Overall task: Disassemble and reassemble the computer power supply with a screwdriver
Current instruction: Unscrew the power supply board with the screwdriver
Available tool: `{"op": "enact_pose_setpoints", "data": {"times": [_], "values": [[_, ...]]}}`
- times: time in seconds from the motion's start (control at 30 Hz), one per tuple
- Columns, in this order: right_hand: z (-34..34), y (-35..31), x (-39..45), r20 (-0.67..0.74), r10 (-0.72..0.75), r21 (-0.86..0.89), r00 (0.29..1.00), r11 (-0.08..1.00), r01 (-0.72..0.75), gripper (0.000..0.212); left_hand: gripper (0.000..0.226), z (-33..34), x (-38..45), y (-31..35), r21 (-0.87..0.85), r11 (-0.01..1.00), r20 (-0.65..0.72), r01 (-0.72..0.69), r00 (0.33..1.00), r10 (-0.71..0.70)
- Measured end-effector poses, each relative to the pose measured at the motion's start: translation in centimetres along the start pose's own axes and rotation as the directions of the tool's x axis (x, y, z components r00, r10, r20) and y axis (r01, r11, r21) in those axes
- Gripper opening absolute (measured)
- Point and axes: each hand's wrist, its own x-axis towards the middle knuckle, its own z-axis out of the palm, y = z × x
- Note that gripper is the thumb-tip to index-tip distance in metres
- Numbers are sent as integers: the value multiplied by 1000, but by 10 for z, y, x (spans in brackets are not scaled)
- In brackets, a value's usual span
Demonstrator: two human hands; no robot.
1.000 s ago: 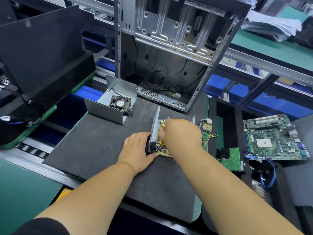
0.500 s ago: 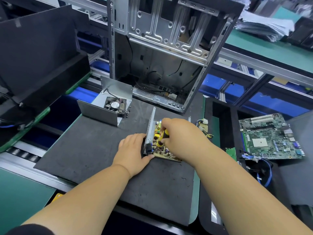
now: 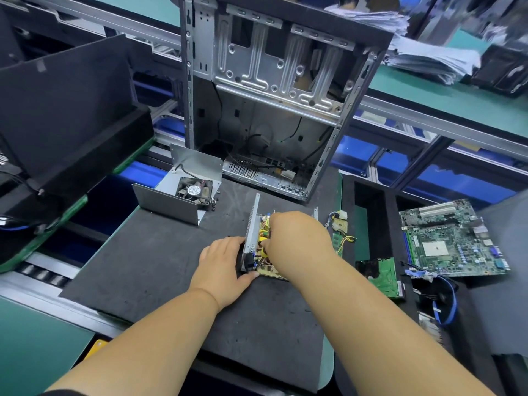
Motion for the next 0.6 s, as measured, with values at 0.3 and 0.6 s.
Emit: {"op": "enact_pose_setpoints", "data": {"times": [0.3,0.6], "values": [[-2,-2,-4,29,53,13,998,998,-54,5,62,-2,1,0,-51,999,6,15,1000,-15],[10,15,-20,-9,141,143,990,980,-138,8,59,-8,0,4,-129,991,22,47,999,-45]]}}
